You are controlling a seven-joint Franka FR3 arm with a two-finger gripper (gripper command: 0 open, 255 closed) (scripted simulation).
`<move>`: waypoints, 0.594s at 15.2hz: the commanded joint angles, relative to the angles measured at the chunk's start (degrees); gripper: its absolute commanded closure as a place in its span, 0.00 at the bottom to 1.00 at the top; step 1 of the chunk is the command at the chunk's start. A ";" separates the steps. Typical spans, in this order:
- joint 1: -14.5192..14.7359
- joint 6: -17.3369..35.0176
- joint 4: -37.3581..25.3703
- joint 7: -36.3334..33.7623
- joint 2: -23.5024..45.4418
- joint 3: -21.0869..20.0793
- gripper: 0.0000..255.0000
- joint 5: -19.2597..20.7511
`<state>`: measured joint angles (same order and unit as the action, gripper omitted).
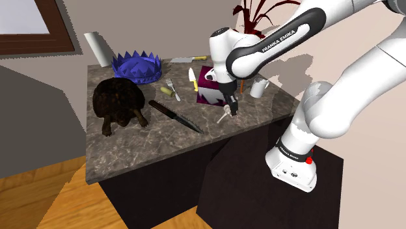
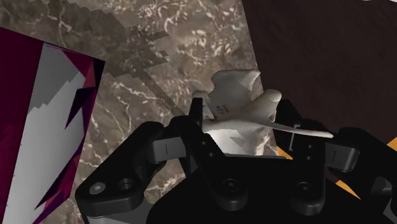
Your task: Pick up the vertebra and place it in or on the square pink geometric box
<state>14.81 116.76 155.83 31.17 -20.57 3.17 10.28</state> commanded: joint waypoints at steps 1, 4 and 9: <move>-0.01 -2.07 -0.64 0.33 -1.40 -0.01 1.00 -0.11; 0.06 -4.95 -1.78 0.68 -3.15 -0.10 1.00 -0.35; 0.15 -9.60 -3.94 1.25 -5.67 -0.27 1.00 -0.68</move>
<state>14.92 108.13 152.38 32.33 -25.79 2.96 9.70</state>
